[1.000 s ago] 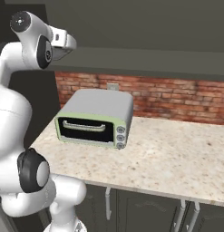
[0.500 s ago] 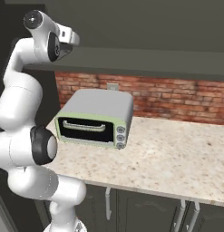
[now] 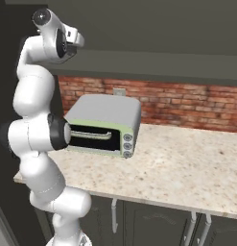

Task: Retrieve the tupperware and aluminum foil from the cabinet and place them on the dining counter near the plate with corn and kebab skewer to prepare for storing leftovers.

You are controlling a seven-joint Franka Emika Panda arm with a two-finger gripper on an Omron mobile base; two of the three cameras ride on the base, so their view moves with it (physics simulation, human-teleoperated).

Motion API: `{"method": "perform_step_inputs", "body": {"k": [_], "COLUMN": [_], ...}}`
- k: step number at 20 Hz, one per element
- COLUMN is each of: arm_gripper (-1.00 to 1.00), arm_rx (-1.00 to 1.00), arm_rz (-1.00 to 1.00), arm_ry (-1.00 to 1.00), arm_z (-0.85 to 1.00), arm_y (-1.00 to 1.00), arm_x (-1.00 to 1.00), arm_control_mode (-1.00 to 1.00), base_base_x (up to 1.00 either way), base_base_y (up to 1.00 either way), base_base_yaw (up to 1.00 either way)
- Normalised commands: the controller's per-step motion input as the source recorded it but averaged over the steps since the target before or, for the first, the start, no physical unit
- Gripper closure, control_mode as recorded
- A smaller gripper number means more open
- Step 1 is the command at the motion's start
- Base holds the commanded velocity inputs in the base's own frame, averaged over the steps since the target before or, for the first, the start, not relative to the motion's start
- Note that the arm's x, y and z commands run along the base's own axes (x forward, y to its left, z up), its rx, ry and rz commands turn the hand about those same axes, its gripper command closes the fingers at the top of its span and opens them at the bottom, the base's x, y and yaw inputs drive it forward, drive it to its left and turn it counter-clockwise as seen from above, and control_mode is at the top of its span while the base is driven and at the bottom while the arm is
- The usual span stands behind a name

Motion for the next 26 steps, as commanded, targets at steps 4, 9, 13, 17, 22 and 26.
{"method": "perform_step_inputs", "body": {"k": [4,9,13,17,22,26], "arm_gripper": [-1.0,-1.0,-1.0,1.0,1.0,1.0], "arm_rx": [0.0,0.0,-0.01,-0.01,-0.01,0.0], "arm_rz": [-0.04,-0.05,-0.04,-0.03,-0.05,-0.08], "arm_ry": [0.13,0.02,0.0,0.0,-0.01,-0.01], "arm_z": [-0.01,-0.28,-0.63,-0.81,-0.71,-0.22], "arm_y": [0.03,0.0,0.0,0.0,0.0,0.0], "arm_x": [0.39,0.27,0.2,0.14,0.07,0.0], "arm_control_mode": [-1.0,-1.0,-1.0,-1.0,-1.0,-1.0], "base_base_x": [0.0,0.0,0.0,0.0,0.0,0.0], "base_base_y": [0.0,0.0,0.0,0.0,0.0,0.0], "base_base_yaw": [0.0,0.0,0.0,0.0,0.0,0.0]}}
